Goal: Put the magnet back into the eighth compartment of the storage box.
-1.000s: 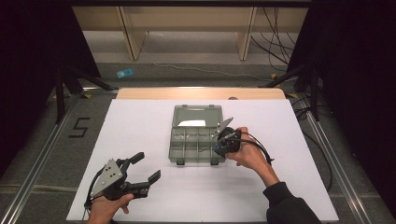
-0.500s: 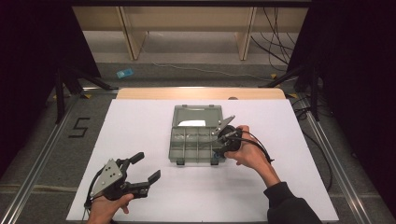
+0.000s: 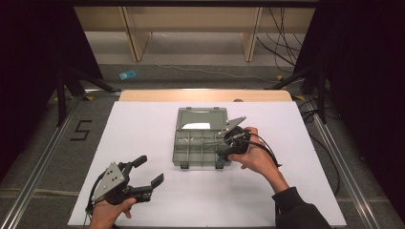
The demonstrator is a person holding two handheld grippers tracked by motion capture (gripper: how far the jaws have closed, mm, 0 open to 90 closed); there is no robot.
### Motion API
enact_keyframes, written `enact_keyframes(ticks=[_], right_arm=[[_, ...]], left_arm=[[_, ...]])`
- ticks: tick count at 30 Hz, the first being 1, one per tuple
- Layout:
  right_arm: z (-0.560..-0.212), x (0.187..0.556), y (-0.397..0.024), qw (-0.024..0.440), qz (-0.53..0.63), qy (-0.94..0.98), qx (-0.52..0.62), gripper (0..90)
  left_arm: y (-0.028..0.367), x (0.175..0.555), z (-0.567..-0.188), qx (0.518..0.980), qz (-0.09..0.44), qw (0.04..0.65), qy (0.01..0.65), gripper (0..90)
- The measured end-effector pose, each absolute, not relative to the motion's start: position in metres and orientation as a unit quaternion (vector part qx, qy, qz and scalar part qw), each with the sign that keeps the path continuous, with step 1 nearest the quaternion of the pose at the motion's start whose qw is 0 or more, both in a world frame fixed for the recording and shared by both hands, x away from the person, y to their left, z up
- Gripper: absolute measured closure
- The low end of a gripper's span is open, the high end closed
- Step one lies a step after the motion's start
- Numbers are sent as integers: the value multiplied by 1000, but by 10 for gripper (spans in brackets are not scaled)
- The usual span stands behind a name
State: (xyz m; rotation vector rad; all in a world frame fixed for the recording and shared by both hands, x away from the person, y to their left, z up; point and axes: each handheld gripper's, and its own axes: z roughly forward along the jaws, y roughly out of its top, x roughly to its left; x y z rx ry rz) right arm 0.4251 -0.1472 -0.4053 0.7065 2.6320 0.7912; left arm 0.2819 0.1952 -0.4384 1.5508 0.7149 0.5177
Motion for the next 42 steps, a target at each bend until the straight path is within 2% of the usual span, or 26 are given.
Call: enact_keyframes(ticks=[14, 15, 16, 31, 42], right_arm=[[-396, 415, -149, 153, 298, 909, 247, 338], [-396, 415, -148, 164, 301, 906, 247, 338], [-394, 413, -148, 152, 303, 907, 251, 335], [-382, 400, -149, 154, 343, 894, 244, 307], [-379, 393, -149, 170, 363, 883, 244, 303]], left_arm=[[195, 282, -438, 677, 226, 627, 312, 164], [195, 282, -438, 677, 225, 628, 312, 164], [195, 282, -438, 677, 226, 627, 312, 164], [195, 282, -438, 677, 226, 627, 312, 164], [195, 282, -438, 677, 225, 628, 312, 164]])
